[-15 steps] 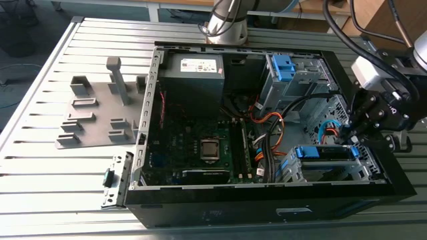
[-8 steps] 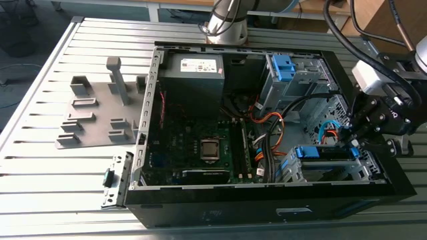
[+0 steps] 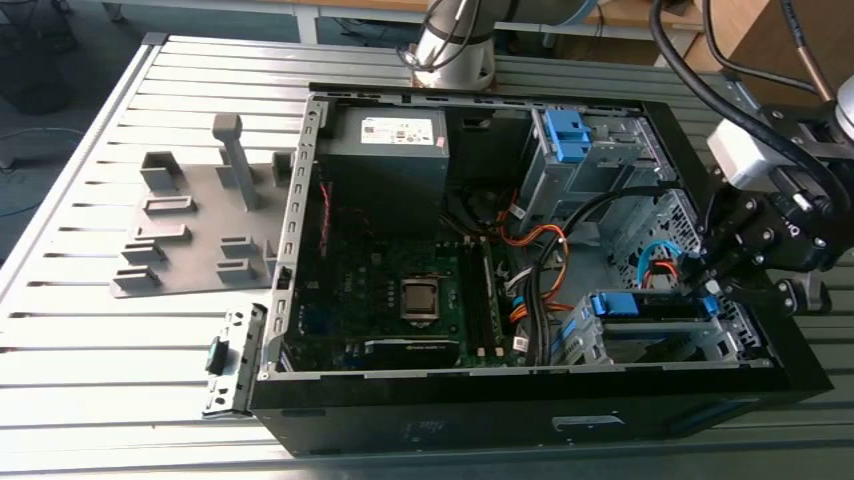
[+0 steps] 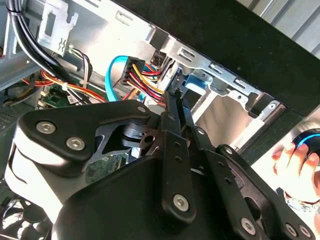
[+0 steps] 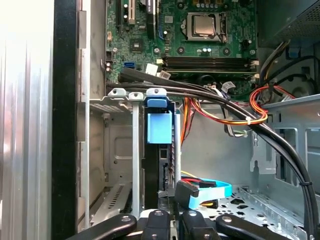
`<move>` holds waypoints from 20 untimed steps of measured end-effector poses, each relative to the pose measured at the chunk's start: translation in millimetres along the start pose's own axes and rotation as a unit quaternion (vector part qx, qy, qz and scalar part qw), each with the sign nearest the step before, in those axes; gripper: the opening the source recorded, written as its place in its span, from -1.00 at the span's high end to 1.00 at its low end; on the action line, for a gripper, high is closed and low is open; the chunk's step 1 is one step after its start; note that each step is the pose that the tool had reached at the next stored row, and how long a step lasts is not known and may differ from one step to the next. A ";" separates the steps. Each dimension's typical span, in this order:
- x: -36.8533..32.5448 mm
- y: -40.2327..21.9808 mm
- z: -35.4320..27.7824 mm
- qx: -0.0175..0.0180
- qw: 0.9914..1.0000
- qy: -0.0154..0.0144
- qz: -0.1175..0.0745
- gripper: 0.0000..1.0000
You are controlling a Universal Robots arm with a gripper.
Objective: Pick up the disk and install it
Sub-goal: 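Insert the first disk wire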
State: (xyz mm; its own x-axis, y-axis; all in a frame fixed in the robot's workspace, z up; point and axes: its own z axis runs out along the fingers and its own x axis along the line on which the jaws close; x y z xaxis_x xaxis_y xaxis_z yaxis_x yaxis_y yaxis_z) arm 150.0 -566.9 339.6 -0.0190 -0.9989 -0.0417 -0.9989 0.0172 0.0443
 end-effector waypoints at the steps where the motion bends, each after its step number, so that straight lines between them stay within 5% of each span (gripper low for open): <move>1: 1.3 0.0 0.1 0.000 1.000 0.000 0.000 0.67; 20: 3.2 1.6 7.6 0.000 1.000 0.000 0.000 0.67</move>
State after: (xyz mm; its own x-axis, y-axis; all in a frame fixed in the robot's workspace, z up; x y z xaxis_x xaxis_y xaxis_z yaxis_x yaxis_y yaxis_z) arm 148.0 -569.7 331.9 -0.0190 -0.9990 -0.0414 -0.9989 0.0172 0.0443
